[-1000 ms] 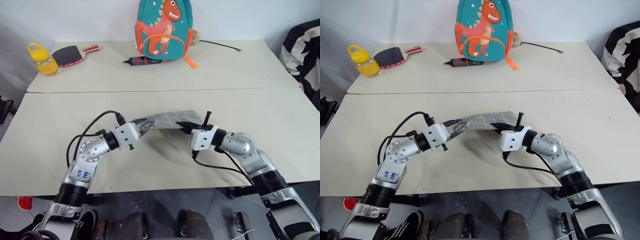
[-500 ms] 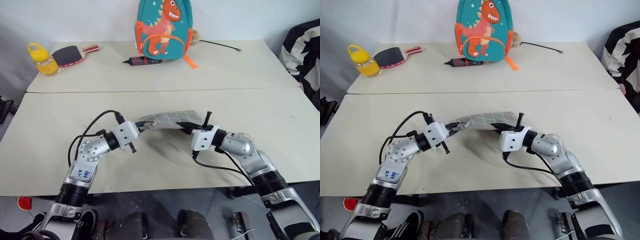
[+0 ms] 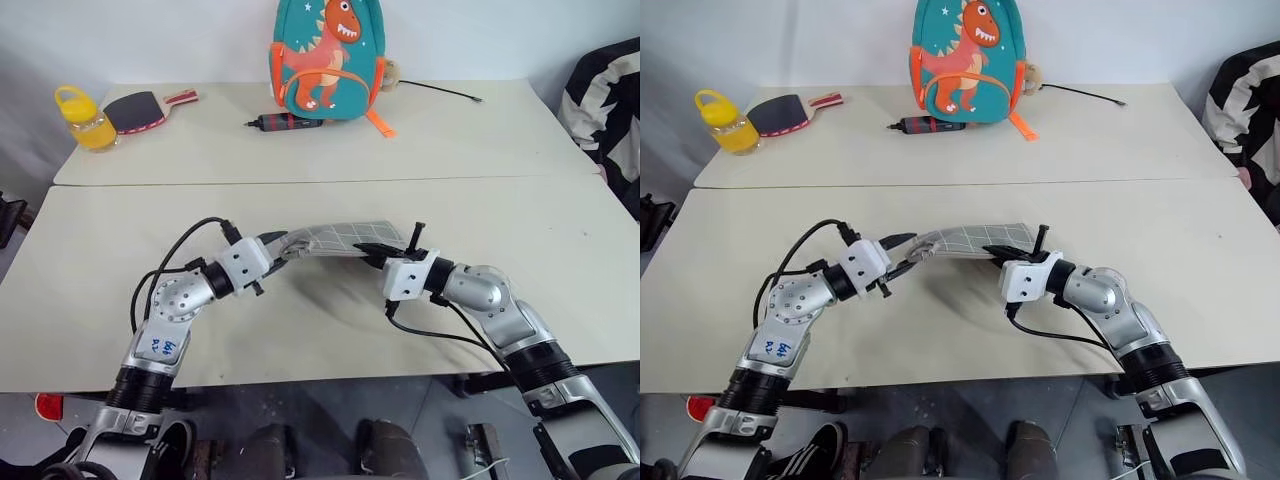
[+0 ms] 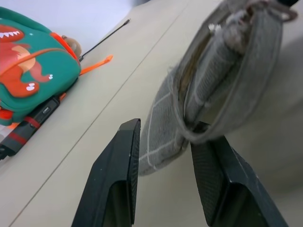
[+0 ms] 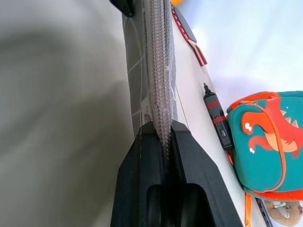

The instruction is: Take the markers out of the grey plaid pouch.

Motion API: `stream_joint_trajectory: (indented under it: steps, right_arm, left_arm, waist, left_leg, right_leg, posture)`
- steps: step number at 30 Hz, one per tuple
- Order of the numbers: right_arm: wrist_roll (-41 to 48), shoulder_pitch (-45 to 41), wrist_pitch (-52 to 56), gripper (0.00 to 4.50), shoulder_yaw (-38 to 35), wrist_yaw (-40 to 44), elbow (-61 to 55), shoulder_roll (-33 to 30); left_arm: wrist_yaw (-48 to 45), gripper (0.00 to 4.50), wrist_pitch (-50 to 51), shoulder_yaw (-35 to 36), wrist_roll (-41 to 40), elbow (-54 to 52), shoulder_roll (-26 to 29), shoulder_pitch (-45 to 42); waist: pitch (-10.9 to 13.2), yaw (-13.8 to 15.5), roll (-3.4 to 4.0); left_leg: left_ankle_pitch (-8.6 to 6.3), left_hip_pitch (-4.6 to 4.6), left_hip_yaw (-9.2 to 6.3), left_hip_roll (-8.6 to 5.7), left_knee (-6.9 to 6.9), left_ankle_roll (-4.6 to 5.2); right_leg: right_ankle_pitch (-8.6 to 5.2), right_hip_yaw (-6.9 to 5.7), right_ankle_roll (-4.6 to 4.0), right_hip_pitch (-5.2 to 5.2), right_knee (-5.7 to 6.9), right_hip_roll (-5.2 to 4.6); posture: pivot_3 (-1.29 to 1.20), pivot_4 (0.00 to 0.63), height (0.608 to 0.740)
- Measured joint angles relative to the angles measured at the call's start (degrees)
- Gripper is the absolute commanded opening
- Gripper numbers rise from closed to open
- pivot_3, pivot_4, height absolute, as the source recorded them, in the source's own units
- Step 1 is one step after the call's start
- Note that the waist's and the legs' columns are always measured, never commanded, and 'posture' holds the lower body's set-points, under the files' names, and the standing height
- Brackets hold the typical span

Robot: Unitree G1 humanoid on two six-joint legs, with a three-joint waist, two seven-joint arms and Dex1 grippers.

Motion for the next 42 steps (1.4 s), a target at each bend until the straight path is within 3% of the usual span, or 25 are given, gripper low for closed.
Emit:
stream_joint_trajectory:
  steps: [3, 6, 9, 10, 21, 28, 33, 36, 39, 42]
  right_arm:
    - [0.1, 0.0, 0.0, 0.0, 0.0, 0.1, 0.0, 0.0]
    - [0.2, 0.2, 0.0, 0.0, 0.0, 0.3, -0.1, 0.0]
    - [0.4, 0.2, 0.1, 0.0, 0.0, 0.3, -0.2, 0.0]
    - [0.4, 0.2, 0.1, 0.0, 0.0, 0.3, -0.3, 0.0]
    - [1.7, 0.5, 0.5, 0.0, 0.0, 1.3, -0.5, -0.3]
    - [8.0, 0.1, 5.3, 2.21, -1.2, 7.5, -0.4, -1.3]
    - [31.1, 5.1, 30.1, 2.21, -6.2, 21.5, -11.6, -5.7]
    - [45.1, 5.3, 47.4, 2.21, -11.0, 24.1, -21.5, -8.9]
    - [52.0, 3.3, 59.1, 2.21, -13.3, 21.0, -27.4, -8.2]
    - [49.9, 0.0, 65.3, 2.21, -10.3, 13.4, -29.3, -2.7]
  left_arm:
    - [0.0, 1.72, 0.0, 0.0, 0.1, 0.3, 0.0, 0.7]
    - [0.0, 1.13, 0.0, 0.0, 0.1, 0.4, -0.2, 0.7]
    - [0.0, 0.14, 0.0, -0.1, 0.1, 1.3, -1.0, 0.5]
    - [0.0, 0.04, -0.1, -0.1, 0.1, 1.6, -1.2, 0.5]
    - [0.0, 0.04, -0.7, -0.2, 0.3, 1.9, -1.4, 0.5]
    - [3.9, 0.0, -4.3, -2.4, 8.5, 2.0, -0.5, -1.0]
    - [7.1, 0.0, -7.4, -3.9, 14.7, 2.0, 0.4, -1.0]
    - [8.3, 0.0, -8.0, -4.6, 16.3, 2.0, 0.3, -1.0]
    - [9.4, 0.0, -8.3, -5.6, 18.3, 2.1, 0.3, -0.9]
    - [10.0, 0.0, -8.9, -7.3, 19.8, 2.1, -0.1, -0.9]
  waist:
    - [0.0, 0.1, 0.0]
    - [0.0, 0.1, 0.0]
    - [0.0, 0.0, 0.0]
    - [0.0, 0.0, 0.0]
    - [0.0, 0.1, 0.0]
    - [0.0, 0.2, 0.0]
    - [0.0, 0.4, 0.02]
    - [0.0, 0.5, 0.02]
    - [0.0, 0.3, 0.01]
    - [0.0, 0.1, 0.02]
  left_leg:
    - [0.0, 0.0, 0.0, 0.0, 0.0, 0.0]
    - [0.0, 0.0, 0.0, 0.0, 0.0, 0.0]
    - [0.0, 0.0, 0.0, 0.0, 0.0, 0.0]
    - [0.0, 0.0, 0.0, 0.0, 0.0, 0.0]
    - [0.0, 0.0, 0.0, 0.0, 0.0, 0.0]
    - [0.0, 0.0, 0.0, -0.02, 0.01, 0.01]
    - [-0.04, -0.02, -0.05, 0.0, -0.01, 0.07]
    - [-0.06, -0.01, -0.06, 0.04, 0.03, 0.07]
    - [-0.09, 0.01, -0.06, 0.08, 0.04, 0.04]
    - [-0.1, 0.0, -0.05, 0.08, 0.04, 0.01]
  right_leg:
    - [0.0, 0.0, 0.0, 0.0, 0.0, 0.0]
    - [0.0, 0.0, 0.0, 0.0, 0.0, 0.0]
    - [0.0, 0.0, 0.0, 0.0, 0.0, 0.0]
    - [0.0, 0.0, 0.0, 0.0, 0.0, 0.0]
    - [0.0, 0.0, 0.0, 0.0, 0.0, 0.0]
    - [0.0, 0.0, 0.0, 0.02, 0.0, 0.0]
    - [0.0, -0.01, 0.0, 0.02, -0.03, -0.01]
    - [0.01, -0.01, -0.01, 0.02, -0.03, -0.02]
    - [0.02, -0.01, -0.04, 0.02, -0.01, -0.01]
    - [0.02, -0.01, -0.04, -0.02, 0.04, -0.02]
  posture:
    - [0.0, 0.15, 0.74]
    - [0.0, 0.15, 0.74]
    - [0.0, 0.15, 0.74]
    - [0.0, 0.15, 0.74]
    - [0.0, 0.15, 0.74]
    - [0.0, 0.15, 0.74]
    - [0.0, 0.15, 0.74]
    - [0.0, 0.15, 0.74]
    - [0.0, 0.15, 0.74]
    - [0.0, 0.15, 0.74]
